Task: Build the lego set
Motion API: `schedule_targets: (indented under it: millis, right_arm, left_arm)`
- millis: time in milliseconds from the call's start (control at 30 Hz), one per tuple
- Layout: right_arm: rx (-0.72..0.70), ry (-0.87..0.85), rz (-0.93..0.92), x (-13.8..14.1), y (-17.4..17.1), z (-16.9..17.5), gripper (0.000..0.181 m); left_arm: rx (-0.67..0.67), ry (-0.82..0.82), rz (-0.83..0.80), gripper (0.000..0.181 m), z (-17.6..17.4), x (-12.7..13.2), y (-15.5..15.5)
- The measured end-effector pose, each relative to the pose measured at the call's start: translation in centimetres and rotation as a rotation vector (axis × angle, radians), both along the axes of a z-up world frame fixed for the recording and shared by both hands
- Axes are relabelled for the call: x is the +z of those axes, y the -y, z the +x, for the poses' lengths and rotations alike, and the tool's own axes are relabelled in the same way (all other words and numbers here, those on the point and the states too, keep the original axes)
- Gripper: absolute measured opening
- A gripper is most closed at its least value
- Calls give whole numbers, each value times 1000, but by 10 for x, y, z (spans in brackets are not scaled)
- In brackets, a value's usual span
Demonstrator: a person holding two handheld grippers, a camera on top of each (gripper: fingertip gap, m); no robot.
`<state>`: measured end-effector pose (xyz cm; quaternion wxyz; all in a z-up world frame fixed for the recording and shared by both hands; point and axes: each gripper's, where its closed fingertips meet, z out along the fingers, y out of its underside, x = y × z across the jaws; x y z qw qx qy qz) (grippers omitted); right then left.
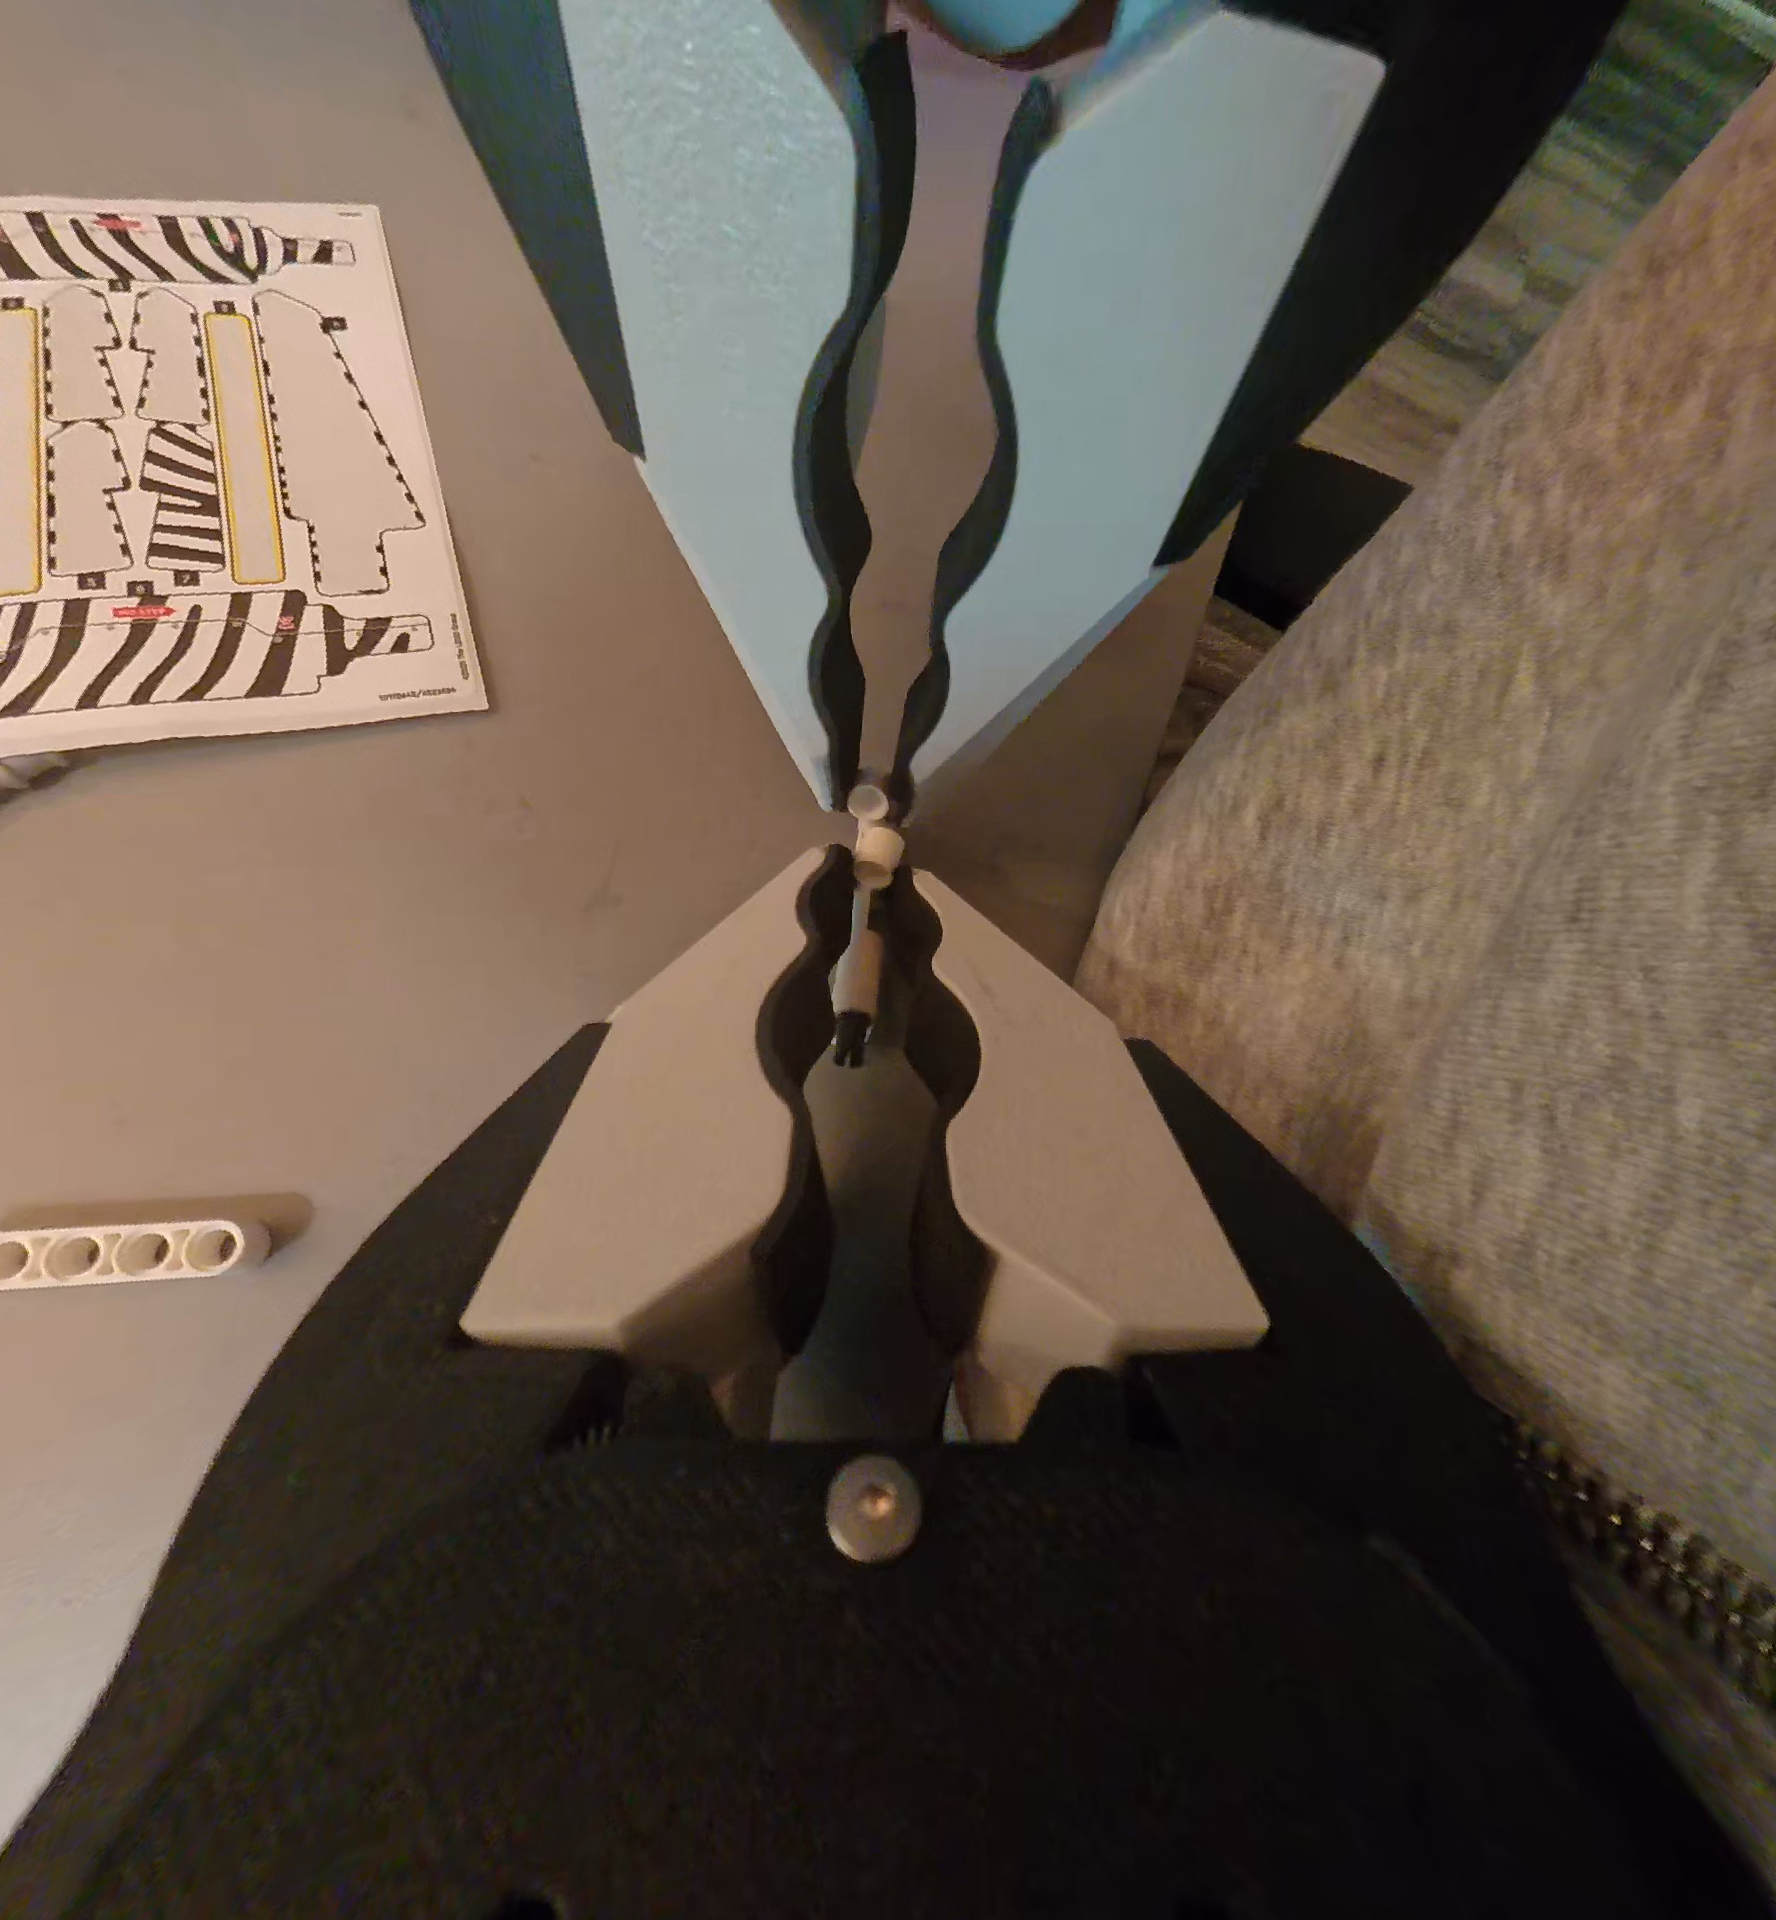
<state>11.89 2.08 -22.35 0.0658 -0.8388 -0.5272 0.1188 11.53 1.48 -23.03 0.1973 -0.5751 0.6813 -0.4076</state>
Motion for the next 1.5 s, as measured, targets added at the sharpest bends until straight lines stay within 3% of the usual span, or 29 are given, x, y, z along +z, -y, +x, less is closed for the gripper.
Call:
schedule_targets:
  millis: [267,933,1067,1267,1367,1500]
  right_arm:
    - [48,36,95,2,-2,-2,6]
    - [41,5,100,-4,0,-7,6]
    - [-60,-43,26,-12,4,-6,15]
    - [-284,-258,121,6,-5,-3,15]
    - [-439,-412,225,21,-13,2,24]
    - [-560,-584,523,39,-29,11,52]
  left_arm:
    - [2,-17,-53,9,0,0,0]
    - [0,-18,-58,9,0,0,0]
    - [0,-19,-65,9,0,1,0]
    - [10,-16,-112,9,0,3,-1]
    - [18,3,-212,9,-1,10,-3]
    - [25,46,-442,9,0,28,-10]
